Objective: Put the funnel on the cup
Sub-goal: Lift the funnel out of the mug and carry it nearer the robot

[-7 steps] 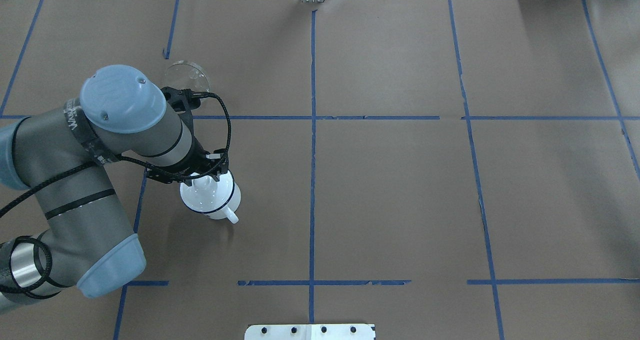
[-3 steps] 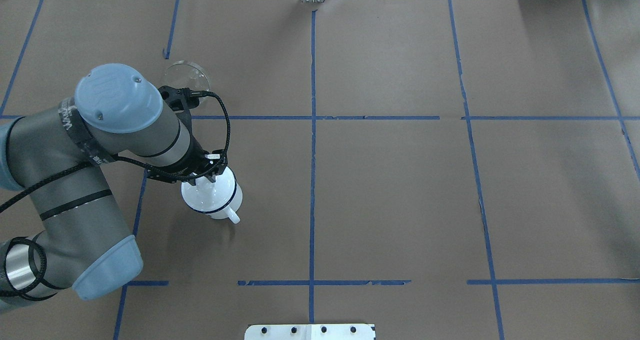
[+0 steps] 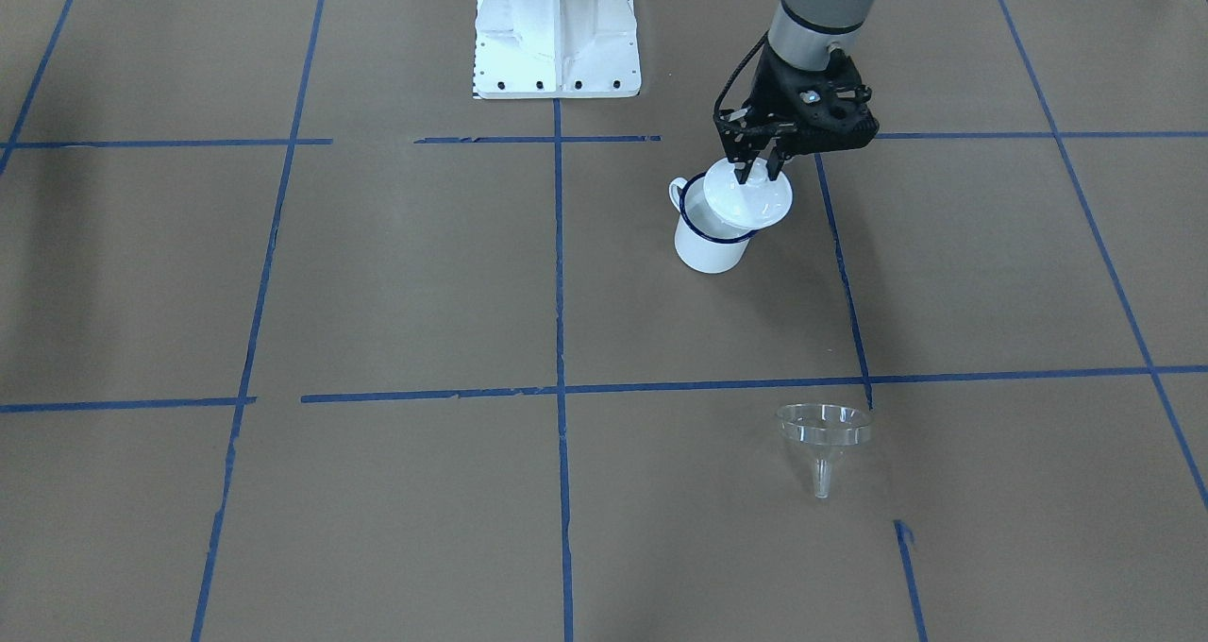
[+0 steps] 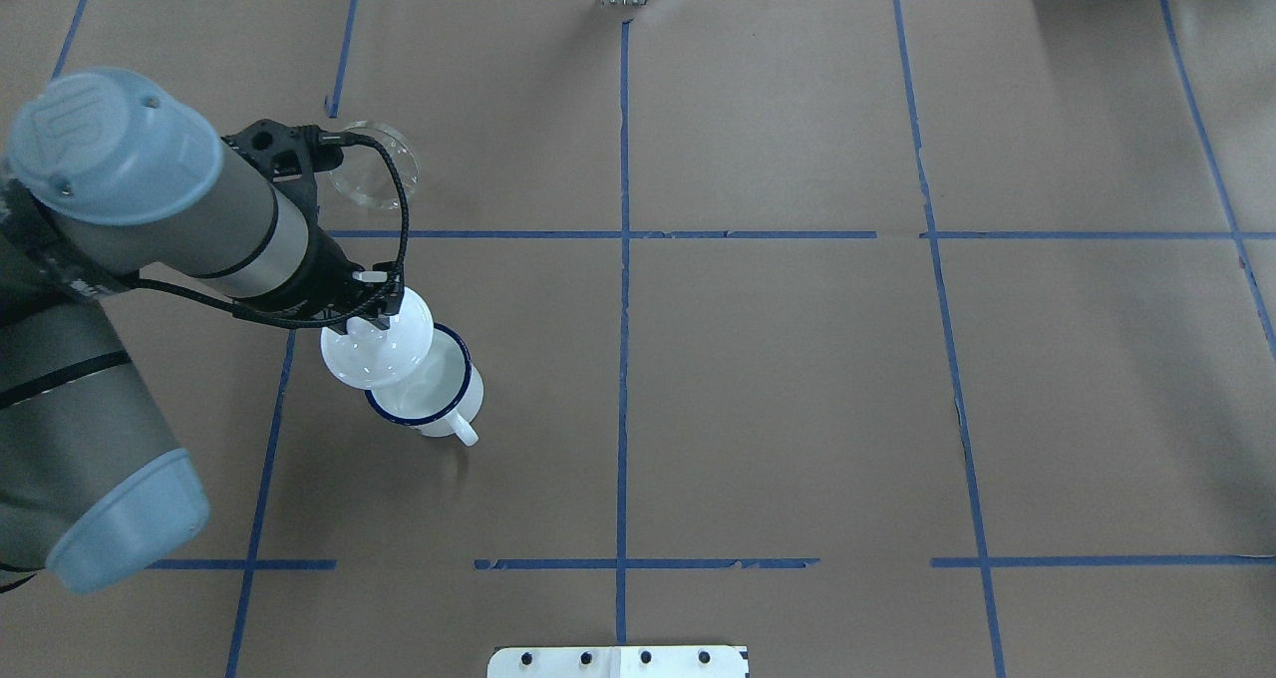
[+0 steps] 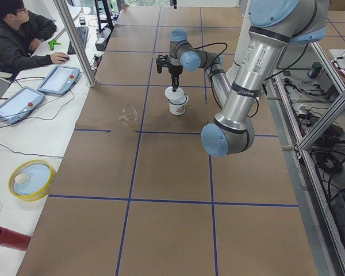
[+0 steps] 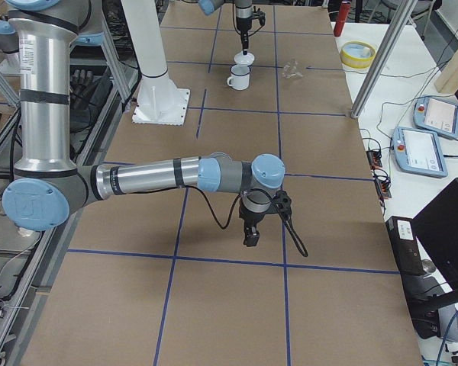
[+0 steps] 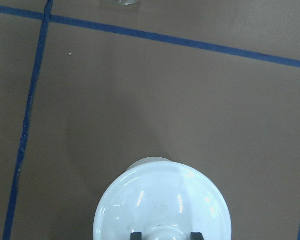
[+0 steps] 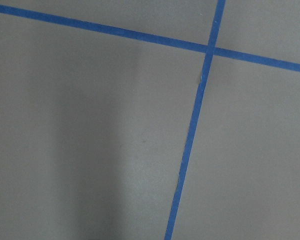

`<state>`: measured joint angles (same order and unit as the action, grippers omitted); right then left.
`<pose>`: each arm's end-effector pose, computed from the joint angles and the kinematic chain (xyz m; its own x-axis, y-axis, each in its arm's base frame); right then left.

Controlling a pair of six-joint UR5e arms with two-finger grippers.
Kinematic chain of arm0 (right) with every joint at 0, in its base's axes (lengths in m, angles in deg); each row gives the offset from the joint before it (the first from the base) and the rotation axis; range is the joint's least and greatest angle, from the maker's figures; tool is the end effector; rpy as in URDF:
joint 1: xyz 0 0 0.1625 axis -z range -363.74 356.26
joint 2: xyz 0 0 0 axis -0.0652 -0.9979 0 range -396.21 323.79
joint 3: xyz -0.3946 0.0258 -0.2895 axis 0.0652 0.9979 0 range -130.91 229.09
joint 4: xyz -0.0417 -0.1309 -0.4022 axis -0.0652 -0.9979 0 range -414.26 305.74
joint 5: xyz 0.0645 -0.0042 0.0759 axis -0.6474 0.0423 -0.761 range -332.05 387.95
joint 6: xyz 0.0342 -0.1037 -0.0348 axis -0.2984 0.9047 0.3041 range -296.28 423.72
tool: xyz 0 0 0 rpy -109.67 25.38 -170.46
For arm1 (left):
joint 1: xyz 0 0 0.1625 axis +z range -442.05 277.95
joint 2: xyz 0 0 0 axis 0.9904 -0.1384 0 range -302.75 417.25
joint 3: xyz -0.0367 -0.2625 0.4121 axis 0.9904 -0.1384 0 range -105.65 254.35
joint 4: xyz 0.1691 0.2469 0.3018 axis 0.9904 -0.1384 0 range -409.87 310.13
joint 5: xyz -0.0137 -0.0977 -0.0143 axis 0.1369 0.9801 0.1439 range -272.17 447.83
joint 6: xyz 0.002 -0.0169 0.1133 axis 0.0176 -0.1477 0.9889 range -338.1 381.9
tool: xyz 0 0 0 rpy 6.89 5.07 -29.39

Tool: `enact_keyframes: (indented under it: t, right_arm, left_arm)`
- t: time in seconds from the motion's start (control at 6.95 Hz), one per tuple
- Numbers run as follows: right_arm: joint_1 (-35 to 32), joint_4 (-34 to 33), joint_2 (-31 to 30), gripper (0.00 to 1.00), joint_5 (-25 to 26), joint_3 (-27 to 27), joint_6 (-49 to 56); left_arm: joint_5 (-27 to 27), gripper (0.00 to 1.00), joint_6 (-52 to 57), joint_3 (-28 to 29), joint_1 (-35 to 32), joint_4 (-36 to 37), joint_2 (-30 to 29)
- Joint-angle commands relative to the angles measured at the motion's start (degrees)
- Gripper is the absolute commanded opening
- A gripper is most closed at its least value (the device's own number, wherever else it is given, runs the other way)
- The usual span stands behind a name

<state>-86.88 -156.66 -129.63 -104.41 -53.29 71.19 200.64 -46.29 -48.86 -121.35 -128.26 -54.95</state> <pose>0.0003 -0.4672 0.6794 0.7167 -0.1764 0.6747 0.2141 0.9764 0.0278 0.3765 -0.4230 0.2911 0.6583 -0.0964 -0.7465 0.1418 0.9899 -0.0028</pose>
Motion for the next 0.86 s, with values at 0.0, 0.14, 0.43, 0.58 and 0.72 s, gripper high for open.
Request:
enact_keyframes:
  t: [0.0, 0.14, 0.43, 0.58, 0.72]
  right_arm:
    - [0.0, 0.0, 0.0, 1.0, 0.0, 0.1, 0.0]
    - [0.0, 0.0, 0.0, 1.0, 0.0, 0.1, 0.0]
    - [0.0, 0.0, 0.0, 1.0, 0.0, 0.1, 0.0]
    - [0.0, -0.1, 0.0, 1.0, 0.0, 0.0, 0.0]
    - [0.0, 0.0, 0.0, 1.0, 0.0, 0.0, 0.0]
  left_arm:
    - [0.1, 0.0, 3.1, -6.8, -1.0, -4.8, 11.8]
    - [0.0, 0.0, 1.6, -6.5, 0.1, -11.9, 16.6]
    - [-2.4, 0.0, -5.8, -4.0, 7.5, -17.8, 19.4]
    - [-3.0, 0.0, -7.5, -2.1, 9.7, -18.1, 19.4]
    - [-3.6, 0.0, -8.0, -0.4, 10.6, -18.9, 19.4]
